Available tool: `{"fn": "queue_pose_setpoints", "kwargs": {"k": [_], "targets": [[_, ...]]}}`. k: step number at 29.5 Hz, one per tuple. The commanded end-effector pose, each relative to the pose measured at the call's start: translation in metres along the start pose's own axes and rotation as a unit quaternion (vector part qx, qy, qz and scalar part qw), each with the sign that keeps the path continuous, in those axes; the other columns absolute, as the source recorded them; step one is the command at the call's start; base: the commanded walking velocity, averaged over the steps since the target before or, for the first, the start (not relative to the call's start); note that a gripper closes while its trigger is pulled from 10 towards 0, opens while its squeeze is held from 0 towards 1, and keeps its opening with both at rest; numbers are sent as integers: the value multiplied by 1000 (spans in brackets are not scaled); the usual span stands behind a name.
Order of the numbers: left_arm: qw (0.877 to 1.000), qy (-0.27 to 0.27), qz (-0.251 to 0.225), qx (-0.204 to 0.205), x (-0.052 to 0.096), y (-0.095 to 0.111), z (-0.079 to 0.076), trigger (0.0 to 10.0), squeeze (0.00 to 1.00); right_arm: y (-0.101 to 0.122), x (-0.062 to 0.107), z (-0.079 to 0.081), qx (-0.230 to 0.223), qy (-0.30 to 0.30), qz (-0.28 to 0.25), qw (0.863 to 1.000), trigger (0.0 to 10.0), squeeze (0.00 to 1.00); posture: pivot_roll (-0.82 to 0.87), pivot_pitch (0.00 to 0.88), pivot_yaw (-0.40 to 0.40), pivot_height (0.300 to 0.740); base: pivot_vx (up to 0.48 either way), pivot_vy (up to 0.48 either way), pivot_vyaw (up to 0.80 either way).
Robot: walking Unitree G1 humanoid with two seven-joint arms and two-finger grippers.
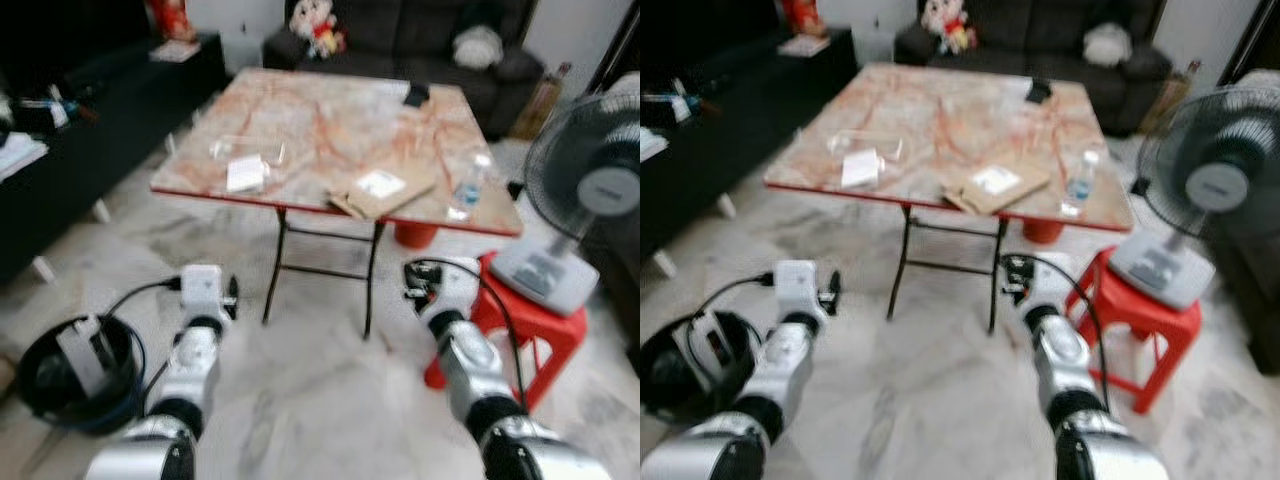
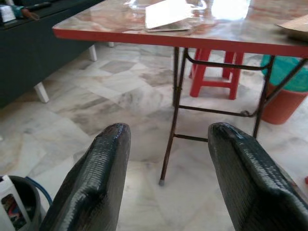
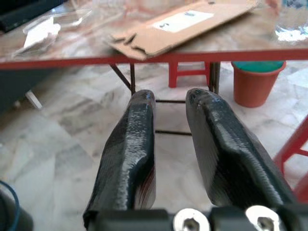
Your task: Picking trash to rubbish bin
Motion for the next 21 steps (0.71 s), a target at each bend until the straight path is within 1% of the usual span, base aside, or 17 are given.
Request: {"fn": "queue_pose_setpoints", "kwargs": {"k": [1, 5, 11, 14, 15, 16, 17, 21], "targets": [[1000, 4, -8, -5, -3, 7, 5, 10000, 0, 13, -6, 6, -2, 5, -18, 1000, 10000, 0, 17, 3, -92, 740, 412, 0, 0], [1000, 3, -12, -5, -4, 9, 5, 10000, 0, 14, -8, 8, 11, 5, -16, 1000, 10000, 0, 16, 6, -92, 740, 415, 0, 0], [1000, 3, -13, -6, -4, 10, 4, 10000, 0, 17, -9, 10, 10, 7, -20, 1000, 10000, 0, 15, 10, -92, 740, 416, 0, 0], [1000, 1, -19, -6, -5, 14, 3, 10000, 0, 17, -9, 14, 12, 16, -21, 1000, 10000, 0, 17, 15, -92, 740, 420, 0, 0], [1000, 1, -20, -6, -6, 14, 3, 10000, 0, 17, -9, 14, 10, 17, -21, 1000, 10000, 231, 17, 15, -92, 740, 424, 0, 0], [1000, 1, -20, -7, -6, 14, 3, 10000, 0, 17, -9, 15, 9, 18, -22, 1000, 10000, 231, 17, 15, -92, 740, 424, 0, 0], [1000, 0, -20, -7, -6, 14, 3, 10000, 0, 17, -9, 16, 3, 22, -24, 999, 10000, 1000, 17, 15, -92, 740, 416, 0, 0], [1000, -1, -20, -7, -6, 15, 3, 10000, 0, 16, -9, 19, 3, 26, -23, 999, 10000, 1000, 17, 15, -92, 740, 419, 0, 0]]}}
Point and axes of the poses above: a point about 5 cm out from each wrist's last joint towards the gripper, its own x axis pointing back from the gripper into the wrist, its own y axis along the axis of the wrist's last joint, z = x × y, the point moved 6 cm from there along -x, pointing out of the wrist towards the gripper, and after that the axes turned 14 degrees about x, right-handed, at the moved point
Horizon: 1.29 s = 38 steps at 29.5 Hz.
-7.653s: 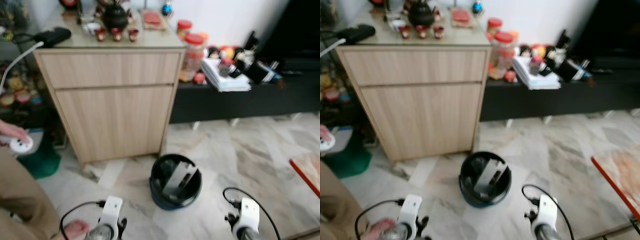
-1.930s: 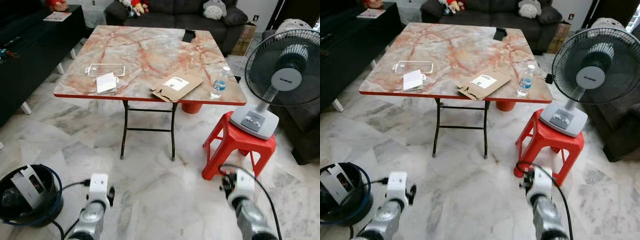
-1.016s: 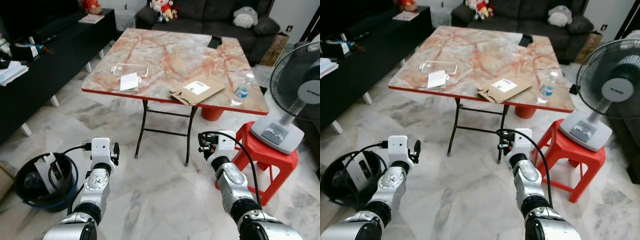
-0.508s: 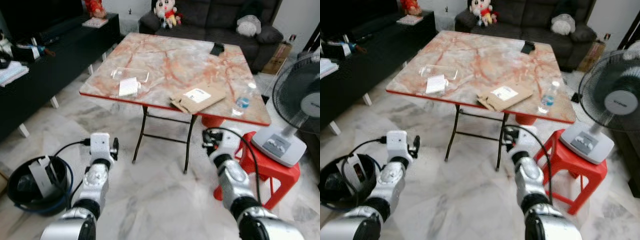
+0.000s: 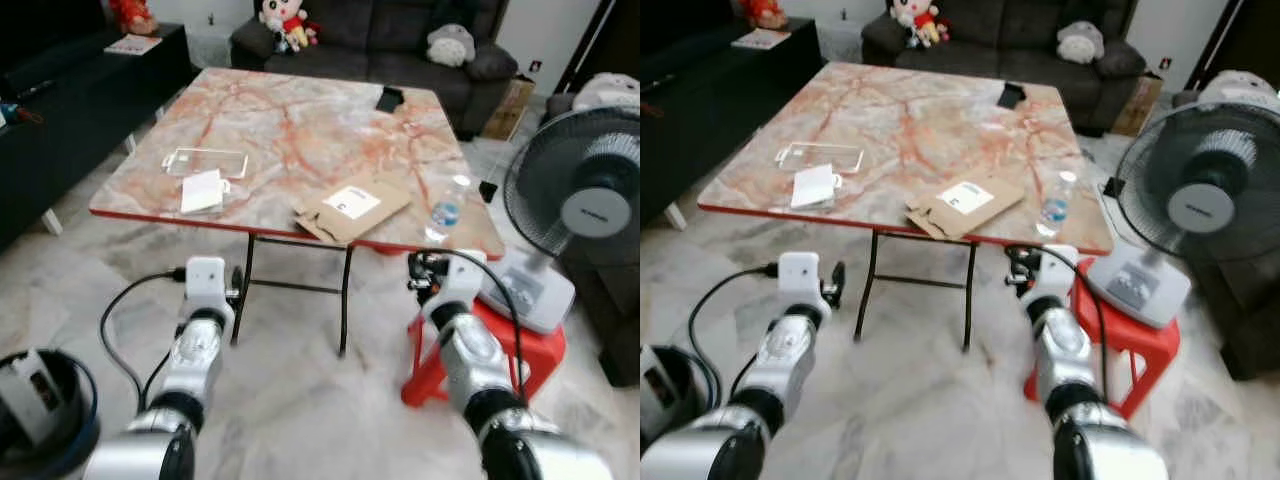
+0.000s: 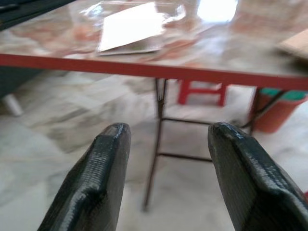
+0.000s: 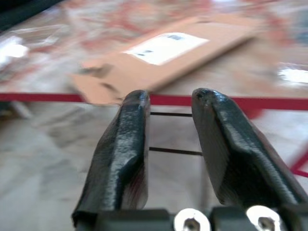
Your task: Picking trash to rubbish bin
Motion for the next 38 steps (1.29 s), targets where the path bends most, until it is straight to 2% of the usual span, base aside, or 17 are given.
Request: {"fn": "queue_pose_setpoints", "kwargs": {"k": [1, 28, 29, 38], "targets": [[1000, -11, -3, 7, -1, 1, -11, 10000, 0, 1, 3, -15, 9, -16, -1, 1000, 10000, 1000, 17, 15, -92, 740, 420, 0, 0], [1000, -19, -16, 11, -4, 7, -17, 10000, 0, 12, -3, 16, 11, 63, -27, 998, 10000, 1000, 16, 26, -96, 740, 420, 0, 0], [1000, -20, -18, 11, -4, 8, -17, 10000, 0, 13, -3, 17, 13, 66, -27, 997, 10000, 0, 16, 26, -96, 740, 349, 0, 0], [999, -29, -32, 16, -6, 16, -22, 10000, 0, 14, -4, 24, 5, 85, -27, 996, 10000, 0, 14, 18, -99, 740, 39, 0, 0]]}}
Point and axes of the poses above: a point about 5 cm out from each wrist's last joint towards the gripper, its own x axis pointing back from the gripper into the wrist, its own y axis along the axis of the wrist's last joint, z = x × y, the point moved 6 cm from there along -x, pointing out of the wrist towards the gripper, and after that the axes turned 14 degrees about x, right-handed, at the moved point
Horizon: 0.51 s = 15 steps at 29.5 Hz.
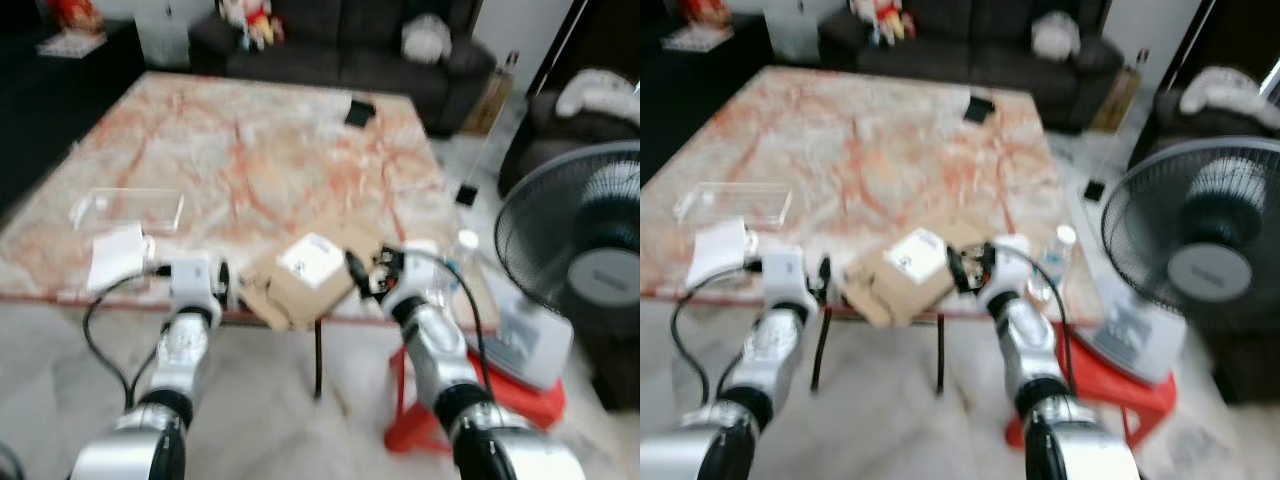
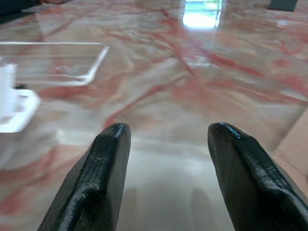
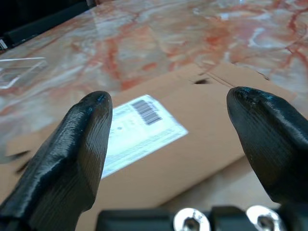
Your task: Picking trash to rubbish bin
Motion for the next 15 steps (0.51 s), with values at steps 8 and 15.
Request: {"fn": "queue_pose_setpoints", "kwargs": {"k": [8, 15], "targets": [[999, -38, -16, 15, -8, 12, -26, 10000, 0, 0, 1, -2, -7, 9, 2, 1000, 10000, 0, 7, 7, -100, 740, 0, 0, 0], [998, -51, -26, 16, -12, 20, -34, 10000, 0, -2, 0, 12, -20, 34, 6, 999, 10000, 0, 7, 5, -103, 740, 0, 0, 0]]}}
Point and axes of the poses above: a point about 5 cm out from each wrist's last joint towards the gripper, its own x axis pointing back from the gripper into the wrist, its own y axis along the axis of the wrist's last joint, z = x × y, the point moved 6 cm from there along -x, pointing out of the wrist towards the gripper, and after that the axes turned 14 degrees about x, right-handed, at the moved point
